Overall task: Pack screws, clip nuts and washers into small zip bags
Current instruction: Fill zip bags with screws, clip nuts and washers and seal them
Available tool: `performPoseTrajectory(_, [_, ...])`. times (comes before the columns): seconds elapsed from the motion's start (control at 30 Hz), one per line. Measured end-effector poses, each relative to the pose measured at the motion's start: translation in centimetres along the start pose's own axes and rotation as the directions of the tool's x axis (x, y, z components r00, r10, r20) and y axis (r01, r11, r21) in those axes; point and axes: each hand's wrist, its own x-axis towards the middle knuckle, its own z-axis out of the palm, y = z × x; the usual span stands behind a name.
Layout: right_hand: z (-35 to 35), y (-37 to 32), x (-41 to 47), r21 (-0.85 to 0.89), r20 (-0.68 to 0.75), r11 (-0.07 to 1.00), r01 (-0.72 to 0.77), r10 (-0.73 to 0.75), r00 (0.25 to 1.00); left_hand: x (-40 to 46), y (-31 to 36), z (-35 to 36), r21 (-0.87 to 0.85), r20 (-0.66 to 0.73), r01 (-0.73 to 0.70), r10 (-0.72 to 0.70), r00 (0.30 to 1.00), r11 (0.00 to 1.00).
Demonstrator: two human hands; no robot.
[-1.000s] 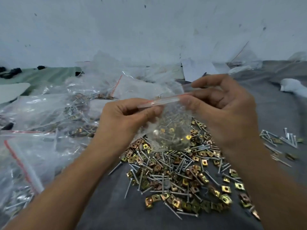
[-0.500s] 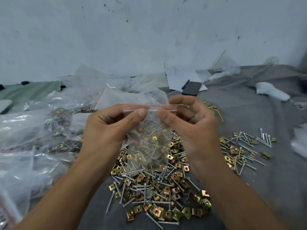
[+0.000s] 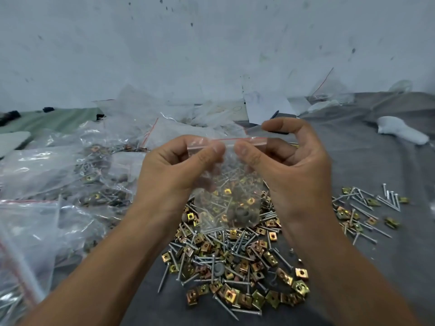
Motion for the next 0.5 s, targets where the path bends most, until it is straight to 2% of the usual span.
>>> performPoseTrajectory(0.1, [0.2,-0.2,-0.2,-0.039,0.005,0.999,0.017,-0.017,1.0,-0.3,-0.2,-0.1,0.088,0.021,-0.052,0.05,0.999,0.995])
performPoseTrajectory(0.37, [0.1,-0.8,-0.5,-0.089,0.039,0.996,-0.009,0.013,0.999,-0.6,0.5,-0.2,0.004,0.058,-0.087,0.087,0.995,0.996])
performPoseTrajectory(0.5, [-0.3,-1.7,-0.1,-0.062,0.065,0.998,-0.004,0.008,0.998,-0.7,1.0,-0.6,0.073,0.088,-0.143,0.136,0.987,0.987])
